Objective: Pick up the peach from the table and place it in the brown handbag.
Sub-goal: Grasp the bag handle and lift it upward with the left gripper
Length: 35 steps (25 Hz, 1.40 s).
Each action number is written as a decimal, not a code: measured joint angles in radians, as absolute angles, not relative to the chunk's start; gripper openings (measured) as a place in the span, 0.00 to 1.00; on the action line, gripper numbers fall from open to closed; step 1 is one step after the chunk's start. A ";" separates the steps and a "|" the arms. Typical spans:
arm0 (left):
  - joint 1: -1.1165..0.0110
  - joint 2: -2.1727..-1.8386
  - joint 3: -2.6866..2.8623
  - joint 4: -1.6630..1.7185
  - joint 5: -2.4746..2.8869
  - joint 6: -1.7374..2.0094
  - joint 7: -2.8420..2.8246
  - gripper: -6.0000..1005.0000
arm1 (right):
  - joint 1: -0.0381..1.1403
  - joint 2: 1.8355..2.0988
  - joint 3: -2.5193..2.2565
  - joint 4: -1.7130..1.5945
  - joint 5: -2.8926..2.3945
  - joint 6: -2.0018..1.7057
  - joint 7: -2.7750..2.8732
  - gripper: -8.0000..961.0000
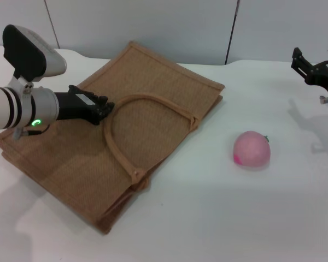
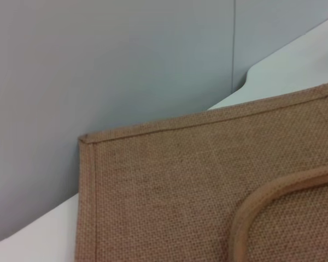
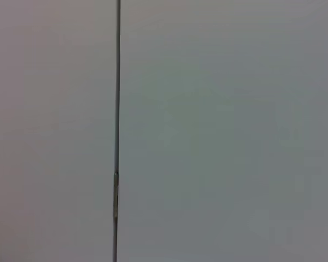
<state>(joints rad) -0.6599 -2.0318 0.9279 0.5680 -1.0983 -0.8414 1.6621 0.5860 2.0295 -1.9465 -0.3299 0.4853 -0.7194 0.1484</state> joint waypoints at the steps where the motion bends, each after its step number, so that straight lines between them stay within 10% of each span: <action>1: -0.660 -2.032 0.929 0.567 -1.098 -0.839 1.662 0.27 | 0.586 2.029 -1.947 -0.330 0.485 -0.719 0.148 0.92; 11: -0.662 -2.033 0.928 0.567 -1.098 -0.815 1.661 0.07 | 0.597 2.029 -1.947 -0.331 0.482 -0.681 0.149 0.92; 35: -0.662 -2.034 0.938 0.598 -1.126 -0.832 1.649 0.07 | 0.597 2.027 -1.948 -0.331 0.482 -0.672 0.149 0.92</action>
